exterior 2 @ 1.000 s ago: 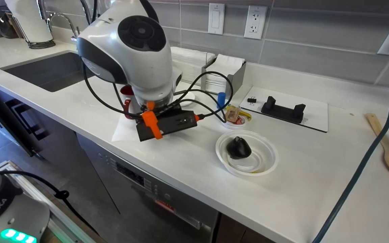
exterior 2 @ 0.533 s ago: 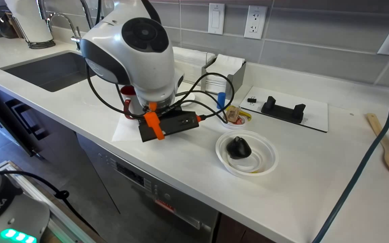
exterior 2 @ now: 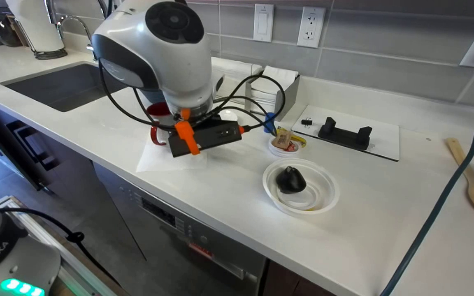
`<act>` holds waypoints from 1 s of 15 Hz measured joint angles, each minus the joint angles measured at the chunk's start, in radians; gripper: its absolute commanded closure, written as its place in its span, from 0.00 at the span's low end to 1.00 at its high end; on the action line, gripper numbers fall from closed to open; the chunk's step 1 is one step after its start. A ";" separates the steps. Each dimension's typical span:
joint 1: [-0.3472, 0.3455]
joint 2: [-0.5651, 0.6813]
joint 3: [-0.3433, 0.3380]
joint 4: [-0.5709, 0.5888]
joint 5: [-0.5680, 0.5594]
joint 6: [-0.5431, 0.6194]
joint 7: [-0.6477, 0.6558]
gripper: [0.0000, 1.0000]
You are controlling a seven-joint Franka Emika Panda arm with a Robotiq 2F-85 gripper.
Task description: Put the white plastic spoon inside the mug
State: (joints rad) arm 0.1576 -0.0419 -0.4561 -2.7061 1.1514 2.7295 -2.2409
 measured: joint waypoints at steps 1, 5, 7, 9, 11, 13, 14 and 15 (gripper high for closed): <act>-0.040 -0.021 0.054 -0.001 -0.043 0.016 0.054 0.97; -0.120 -0.104 0.184 -0.006 -0.233 0.077 0.286 0.97; -0.161 -0.143 0.235 -0.009 -0.358 0.087 0.409 0.97; -0.194 -0.183 0.273 -0.016 -0.507 0.085 0.536 0.97; -0.230 -0.229 0.311 -0.026 -0.663 0.078 0.662 0.97; -0.253 -0.289 0.334 -0.040 -0.816 0.049 0.778 0.97; -0.267 -0.321 0.350 -0.040 -0.861 0.016 0.815 0.97; -0.286 -0.354 0.373 -0.036 -0.888 -0.029 0.835 0.97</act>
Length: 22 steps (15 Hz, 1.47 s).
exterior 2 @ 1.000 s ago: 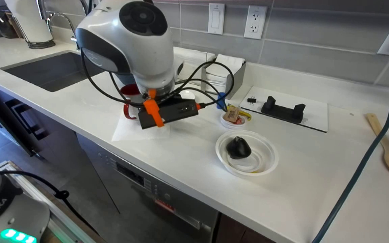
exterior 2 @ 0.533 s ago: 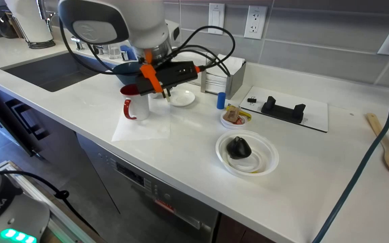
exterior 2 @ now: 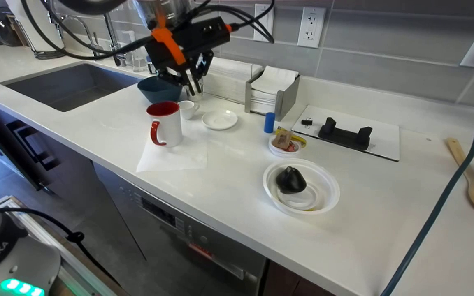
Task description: Put the white plastic spoon inside the mug
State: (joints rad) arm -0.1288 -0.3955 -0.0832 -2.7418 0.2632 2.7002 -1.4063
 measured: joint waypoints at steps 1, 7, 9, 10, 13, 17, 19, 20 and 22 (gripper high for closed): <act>-0.015 -0.035 0.021 0.004 -0.021 -0.054 0.013 0.97; 0.006 -0.221 0.018 -0.001 -0.230 -0.306 0.140 0.97; 0.007 -0.249 0.017 -0.001 -0.282 -0.342 0.165 0.97; 0.008 -0.255 0.017 -0.001 -0.303 -0.354 0.175 0.97; 0.016 -0.255 0.014 -0.003 -0.351 -0.374 0.199 0.97; 0.023 -0.232 0.014 -0.005 -0.405 -0.376 0.235 0.97; 0.027 -0.207 0.014 -0.005 -0.425 -0.374 0.254 0.97; 0.031 -0.194 0.014 -0.006 -0.433 -0.374 0.263 0.97; 0.041 -0.163 0.014 -0.006 -0.440 -0.372 0.280 0.97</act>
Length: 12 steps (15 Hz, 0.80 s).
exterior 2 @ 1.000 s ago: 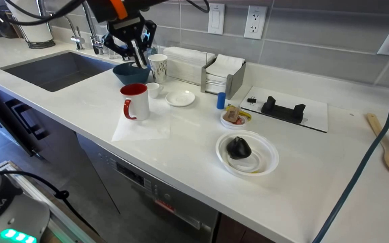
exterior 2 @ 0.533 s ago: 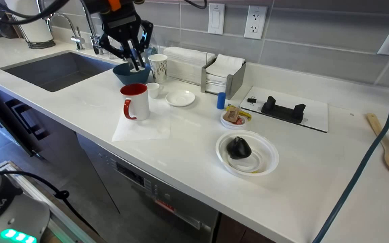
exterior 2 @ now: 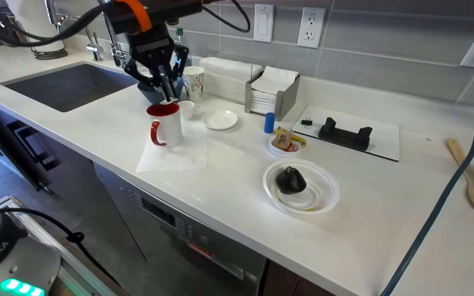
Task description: Put the white plastic spoon inside the mug
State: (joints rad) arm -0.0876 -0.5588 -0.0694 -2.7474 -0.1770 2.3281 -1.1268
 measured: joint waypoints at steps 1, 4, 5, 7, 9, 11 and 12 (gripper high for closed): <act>0.007 0.015 0.000 0.000 -0.001 0.002 0.007 0.97; 0.031 0.061 0.001 0.000 -0.002 0.023 0.030 0.97; 0.039 0.073 0.001 0.000 -0.002 0.033 0.037 0.97; 0.053 0.092 0.001 0.000 -0.002 0.051 0.047 0.97; 0.064 0.105 0.001 0.000 -0.002 0.059 0.055 0.62; 0.075 0.111 0.001 0.000 -0.002 0.059 0.059 0.56; 0.081 0.112 0.001 0.000 -0.002 0.059 0.060 0.50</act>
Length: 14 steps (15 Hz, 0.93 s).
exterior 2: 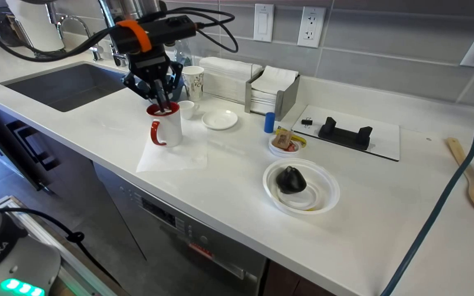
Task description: Put the white plastic spoon inside the mug
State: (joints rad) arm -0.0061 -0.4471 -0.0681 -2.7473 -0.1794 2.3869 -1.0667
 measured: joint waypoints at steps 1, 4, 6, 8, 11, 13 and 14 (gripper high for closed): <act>0.007 0.000 0.000 0.000 0.000 0.000 0.001 0.44; 0.028 -0.010 -0.001 0.004 0.005 0.000 0.001 0.23; 0.040 -0.033 -0.004 0.007 0.010 0.000 0.001 0.09; 0.051 -0.076 -0.017 0.005 0.022 -0.004 0.000 0.00; 0.053 -0.169 -0.062 0.009 0.063 -0.050 0.000 0.00; 0.044 -0.239 -0.118 0.013 0.099 -0.104 0.000 0.00; 0.032 -0.273 -0.151 0.016 0.109 -0.128 0.000 0.00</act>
State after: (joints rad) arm 0.0259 -0.7202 -0.2195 -2.7311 -0.0705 2.2592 -1.0667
